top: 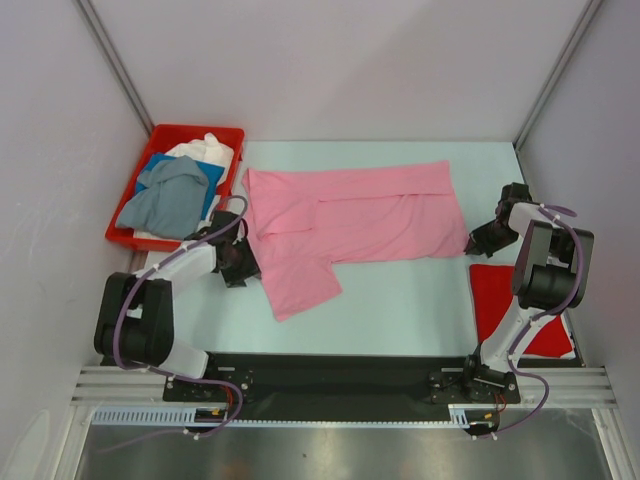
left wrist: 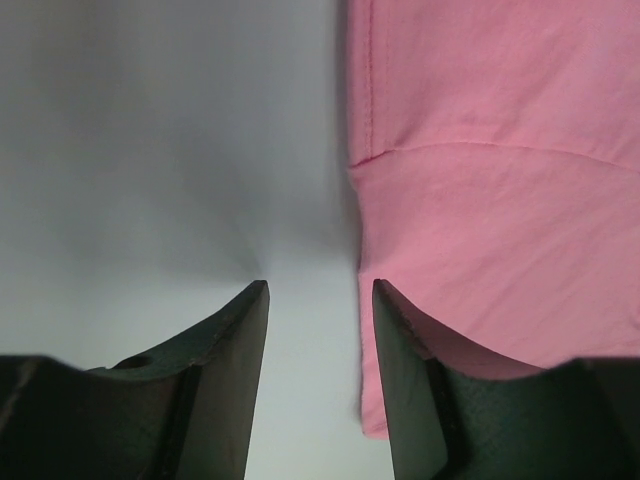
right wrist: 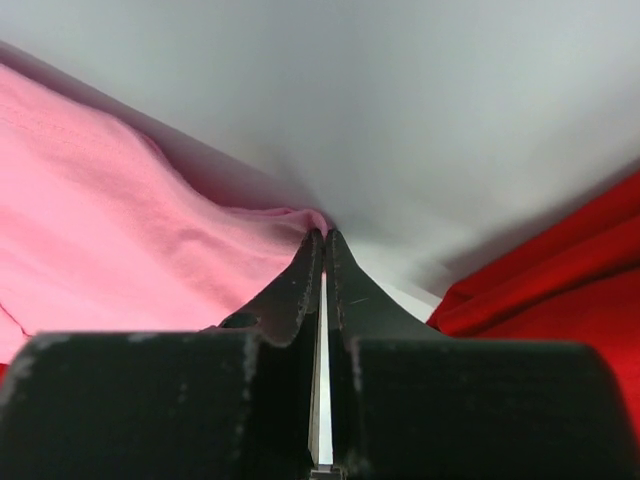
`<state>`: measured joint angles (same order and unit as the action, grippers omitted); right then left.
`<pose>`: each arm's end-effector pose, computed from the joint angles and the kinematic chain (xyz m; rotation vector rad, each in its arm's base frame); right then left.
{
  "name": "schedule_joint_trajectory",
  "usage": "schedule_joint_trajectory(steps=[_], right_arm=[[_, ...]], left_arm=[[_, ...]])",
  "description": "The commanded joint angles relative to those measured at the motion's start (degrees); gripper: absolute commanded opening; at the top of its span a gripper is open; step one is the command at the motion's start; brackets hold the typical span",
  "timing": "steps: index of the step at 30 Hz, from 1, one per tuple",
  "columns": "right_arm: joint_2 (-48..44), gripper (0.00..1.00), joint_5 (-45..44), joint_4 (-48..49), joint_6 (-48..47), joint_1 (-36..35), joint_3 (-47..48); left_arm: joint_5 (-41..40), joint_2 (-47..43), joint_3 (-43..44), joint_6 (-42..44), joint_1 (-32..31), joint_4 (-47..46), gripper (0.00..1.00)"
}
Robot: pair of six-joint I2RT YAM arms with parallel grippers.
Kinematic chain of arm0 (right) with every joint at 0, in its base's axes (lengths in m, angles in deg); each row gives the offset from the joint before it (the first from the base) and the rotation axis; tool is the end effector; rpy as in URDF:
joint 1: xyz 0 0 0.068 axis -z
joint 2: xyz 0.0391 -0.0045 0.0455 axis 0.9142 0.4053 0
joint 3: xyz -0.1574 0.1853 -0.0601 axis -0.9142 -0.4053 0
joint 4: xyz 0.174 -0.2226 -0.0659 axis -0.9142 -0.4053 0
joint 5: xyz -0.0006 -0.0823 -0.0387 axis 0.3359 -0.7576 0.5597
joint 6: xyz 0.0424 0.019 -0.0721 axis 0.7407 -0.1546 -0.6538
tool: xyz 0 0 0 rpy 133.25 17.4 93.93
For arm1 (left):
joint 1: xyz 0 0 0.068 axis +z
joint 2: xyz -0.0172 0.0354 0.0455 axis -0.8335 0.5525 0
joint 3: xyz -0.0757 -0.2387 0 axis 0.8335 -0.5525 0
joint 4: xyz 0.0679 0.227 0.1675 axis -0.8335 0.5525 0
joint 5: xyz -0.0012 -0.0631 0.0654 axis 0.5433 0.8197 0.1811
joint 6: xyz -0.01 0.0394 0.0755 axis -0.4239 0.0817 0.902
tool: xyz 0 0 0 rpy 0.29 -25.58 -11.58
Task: Fold and stack the t-shirts
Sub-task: Fold the tshirt
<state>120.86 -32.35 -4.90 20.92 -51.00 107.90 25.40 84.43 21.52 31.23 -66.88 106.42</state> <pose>0.3706 -0.0922 0.0754 1.4344 2.5028 0.2423 0.2974 -0.0572 0.0881 -0.5780 2.7435 -0.2431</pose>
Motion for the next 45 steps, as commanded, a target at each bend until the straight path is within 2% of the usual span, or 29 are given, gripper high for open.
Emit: schedule_joint_trajectory(steps=[1, 10, 16, 23, 30, 35, 44, 45], right_arm=[[2.05, 0.0, 1.38, 3.05, -0.26, -0.41, -1.01], [2.4, 0.0, 2.08, 3.23, -0.87, -0.41, -0.84], [3.19, 0.0, 2.7, 3.14, -0.96, -0.41, -0.22], [3.36, 0.0, 3.49, 3.23, -0.61, -0.41, 0.57], [3.28, 0.0, 3.67, 3.06, -0.61, -0.68, 0.83], [3.19, 0.0, 3.58, 2.97, -0.96, -0.68, 0.57], [3.1, 0.0, 3.67, 2.97, -0.87, -1.03, 0.65], [3.1, 0.0, 3.67, 2.97, -0.87, -1.12, 0.57]], left_arm=[[0.9, 0.3, -1.02, -1.64, -1.97, -5.62, 0.52], [-0.77, 4.25, -1.37, -0.24, -2.33, -11.95, 0.52], [5.03, 4.26, -3.74, -1.12, -2.33, -17.49, 0.52], [5.82, 2.85, -6.12, -3.84, -2.33, -14.43, 0.49], [3.98, 1.71, -5.77, -4.98, -2.24, -8.62, 0.52], [6.44, 2.41, -6.38, -5.78, -2.24, -10.63, 0.51], [6.35, 3.74, -7.61, -7.18, -1.98, -10.73, 0.41], [6.09, 3.64, -7.61, -7.27, -1.72, -10.64, 0.38]])
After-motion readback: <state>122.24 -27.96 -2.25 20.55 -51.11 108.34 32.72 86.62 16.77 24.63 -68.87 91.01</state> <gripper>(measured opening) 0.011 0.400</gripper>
